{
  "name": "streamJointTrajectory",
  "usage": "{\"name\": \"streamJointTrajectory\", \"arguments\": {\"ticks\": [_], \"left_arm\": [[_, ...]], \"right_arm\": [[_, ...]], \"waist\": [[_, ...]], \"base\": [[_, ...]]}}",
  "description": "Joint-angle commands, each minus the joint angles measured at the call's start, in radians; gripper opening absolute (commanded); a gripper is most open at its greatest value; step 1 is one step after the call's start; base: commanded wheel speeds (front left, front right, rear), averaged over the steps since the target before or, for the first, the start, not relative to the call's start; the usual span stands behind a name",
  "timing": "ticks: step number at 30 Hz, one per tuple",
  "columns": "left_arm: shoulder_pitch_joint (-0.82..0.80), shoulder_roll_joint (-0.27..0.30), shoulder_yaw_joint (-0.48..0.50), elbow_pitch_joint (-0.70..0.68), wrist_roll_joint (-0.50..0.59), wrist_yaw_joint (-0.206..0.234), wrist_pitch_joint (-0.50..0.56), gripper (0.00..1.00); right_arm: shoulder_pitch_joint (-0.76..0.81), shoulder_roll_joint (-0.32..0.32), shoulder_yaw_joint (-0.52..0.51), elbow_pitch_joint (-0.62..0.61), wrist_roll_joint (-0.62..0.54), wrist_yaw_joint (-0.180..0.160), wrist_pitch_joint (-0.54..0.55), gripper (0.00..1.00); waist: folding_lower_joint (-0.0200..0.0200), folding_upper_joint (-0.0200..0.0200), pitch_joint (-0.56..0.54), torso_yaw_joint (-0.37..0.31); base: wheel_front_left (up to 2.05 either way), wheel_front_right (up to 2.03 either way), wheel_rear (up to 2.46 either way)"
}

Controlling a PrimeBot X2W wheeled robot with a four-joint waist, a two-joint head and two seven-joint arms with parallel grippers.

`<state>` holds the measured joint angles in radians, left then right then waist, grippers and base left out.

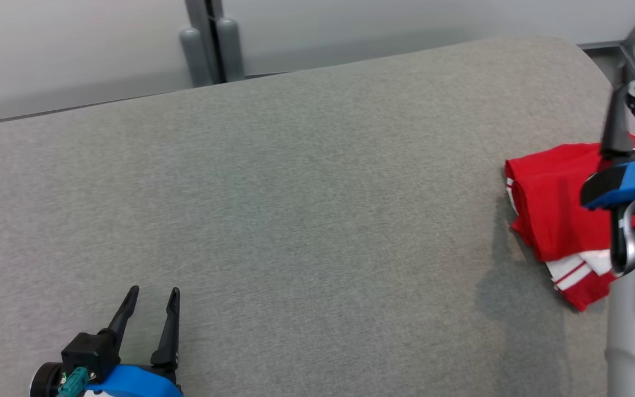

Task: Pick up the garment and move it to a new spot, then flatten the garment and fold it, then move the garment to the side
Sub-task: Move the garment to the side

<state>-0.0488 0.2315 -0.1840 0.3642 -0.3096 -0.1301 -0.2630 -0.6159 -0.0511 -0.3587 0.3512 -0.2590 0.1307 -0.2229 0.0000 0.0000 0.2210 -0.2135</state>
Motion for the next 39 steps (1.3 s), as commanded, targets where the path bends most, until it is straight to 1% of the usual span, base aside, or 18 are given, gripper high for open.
{"name": "streamJointTrajectory", "arguments": {"ticks": [1, 7, 9, 12, 19, 25, 29, 31, 39], "left_arm": [[-0.018, -0.003, 0.007, 0.004, 0.005, -0.001, -0.002, 1.0], [-0.027, -0.041, 0.075, 0.02, 0.033, -0.001, -0.002, 1.0], [-0.031, -0.052, 0.094, 0.031, 0.043, -0.001, -0.002, 1.0], [-0.031, -0.07, 0.121, 0.044, 0.06, -0.001, -0.002, 1.0], [-0.02, -0.103, 0.191, 0.076, 0.11, -0.001, -0.002, 1.0], [0.0, -0.126, 0.24, 0.095, 0.144, -0.001, -0.002, 1.0], [0.012, -0.142, 0.273, 0.102, 0.163, 0.003, -0.002, 1.0], [0.016, -0.152, 0.287, 0.114, 0.158, 0.002, -0.002, 1.0], [0.024, -0.167, 0.299, 0.104, 0.156, 0.0, -0.002, 1.0]], "right_arm": [[0.026, 0.0, 0.007, 0.009, 0.019, 0.0, -0.009, 1.0], [0.109, -0.001, 0.141, 0.081, 0.148, 0.0, -0.038, 1.0], [0.145, -0.002, 0.162, 0.114, 0.178, 0.0, -0.042, 1.0], [0.2, -0.002, 0.187, 0.128, 0.217, 0.0, -0.043, 1.0], [0.331, -0.002, 0.259, 0.175, 0.323, 0.0, -0.043, 1.0], [0.398, -0.002, 0.285, 0.183, 0.355, 0.0, -0.043, 1.0], [0.419, -0.002, 0.295, 0.185, 0.357, 0.0, -0.043, 1.0], [0.426, -0.002, 0.299, 0.182, 0.34, 0.0, -0.043, 1.0], [0.422, -0.002, 0.311, 0.181, 0.363, 0.0, -0.043, 1.0]], "waist": [[0.0, 0.0, -0.001, 0.009], [0.0, 0.0, -0.042, 0.084], [0.0, 0.0, -0.056, 0.112], [0.0, 0.0, -0.079, 0.148], [0.0, 0.0, -0.13, 0.196], [0.0, 0.0, -0.169, 0.2], [0.0, 0.0, -0.197, 0.198], [0.0, 0.0, -0.207, 0.198], [0.0, 0.0, -0.238, 0.198]], "base": [[0.0, 0.0, 0.0], [0.0, 0.0, 0.0], [0.0, 0.0, 0.0], [0.0, 0.0, 0.0], [0.0, 0.0, 0.0], [0.0, 0.0, 0.0], [0.0, 0.0, 0.0], [0.0, 0.0, 0.0], [0.0, 0.0, 0.0]]}}
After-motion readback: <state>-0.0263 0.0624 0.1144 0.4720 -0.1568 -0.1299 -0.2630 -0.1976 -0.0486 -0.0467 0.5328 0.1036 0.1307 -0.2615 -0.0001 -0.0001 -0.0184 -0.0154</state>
